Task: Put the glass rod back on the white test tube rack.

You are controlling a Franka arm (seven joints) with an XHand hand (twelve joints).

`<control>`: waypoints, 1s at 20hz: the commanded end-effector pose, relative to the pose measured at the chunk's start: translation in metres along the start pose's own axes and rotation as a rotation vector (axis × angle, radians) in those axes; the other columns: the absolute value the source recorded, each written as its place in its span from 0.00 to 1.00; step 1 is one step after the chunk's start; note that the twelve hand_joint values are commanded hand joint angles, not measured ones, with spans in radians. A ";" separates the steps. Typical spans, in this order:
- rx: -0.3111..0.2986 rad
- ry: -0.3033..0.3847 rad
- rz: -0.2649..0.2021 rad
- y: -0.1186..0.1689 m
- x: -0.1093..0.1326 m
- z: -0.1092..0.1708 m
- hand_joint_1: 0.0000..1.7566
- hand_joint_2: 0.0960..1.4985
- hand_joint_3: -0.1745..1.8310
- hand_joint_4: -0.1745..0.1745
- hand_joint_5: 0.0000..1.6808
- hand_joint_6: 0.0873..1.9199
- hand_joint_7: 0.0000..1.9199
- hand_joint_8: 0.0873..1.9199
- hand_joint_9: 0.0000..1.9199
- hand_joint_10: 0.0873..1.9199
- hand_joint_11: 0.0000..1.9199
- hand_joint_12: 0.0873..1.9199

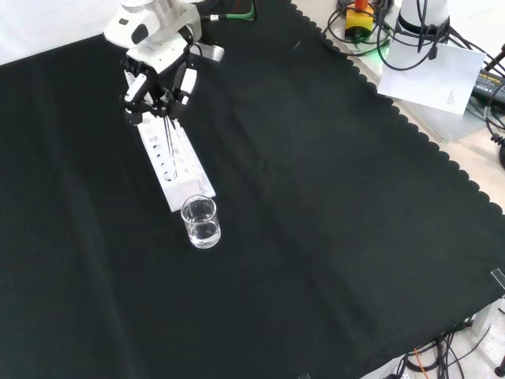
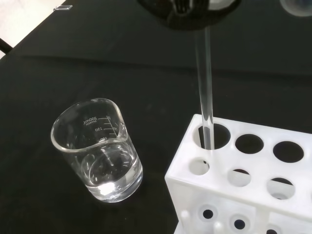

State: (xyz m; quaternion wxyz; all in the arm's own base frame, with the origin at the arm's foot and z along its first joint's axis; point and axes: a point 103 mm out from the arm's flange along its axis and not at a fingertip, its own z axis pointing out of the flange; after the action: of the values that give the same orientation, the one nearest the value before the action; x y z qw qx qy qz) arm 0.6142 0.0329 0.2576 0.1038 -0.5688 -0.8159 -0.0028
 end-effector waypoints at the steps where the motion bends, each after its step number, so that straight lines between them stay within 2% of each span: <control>1: -0.001 0.002 0.016 -0.004 -0.005 -0.003 0.81 0.63 0.00 0.04 0.20 0.40 0.83 0.00 0.95 0.11 0.69 0.34; 7: -0.027 0.016 0.028 -0.014 -0.015 -0.008 0.81 0.62 0.00 0.04 0.21 0.38 0.83 0.00 0.95 0.13 0.69 0.34; 12: -0.028 0.007 0.045 -0.025 -0.023 -0.012 0.81 0.62 0.00 0.03 0.22 0.38 0.83 0.00 0.95 0.14 0.69 0.34; 20: -0.034 0.014 0.057 -0.029 -0.030 -0.013 0.81 0.62 0.00 0.01 0.24 0.38 0.83 0.00 0.96 0.15 0.69 0.34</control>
State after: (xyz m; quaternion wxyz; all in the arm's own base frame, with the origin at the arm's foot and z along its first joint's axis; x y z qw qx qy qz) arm 0.5994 -0.0041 0.2678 0.0989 -0.5918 -0.7998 -0.0174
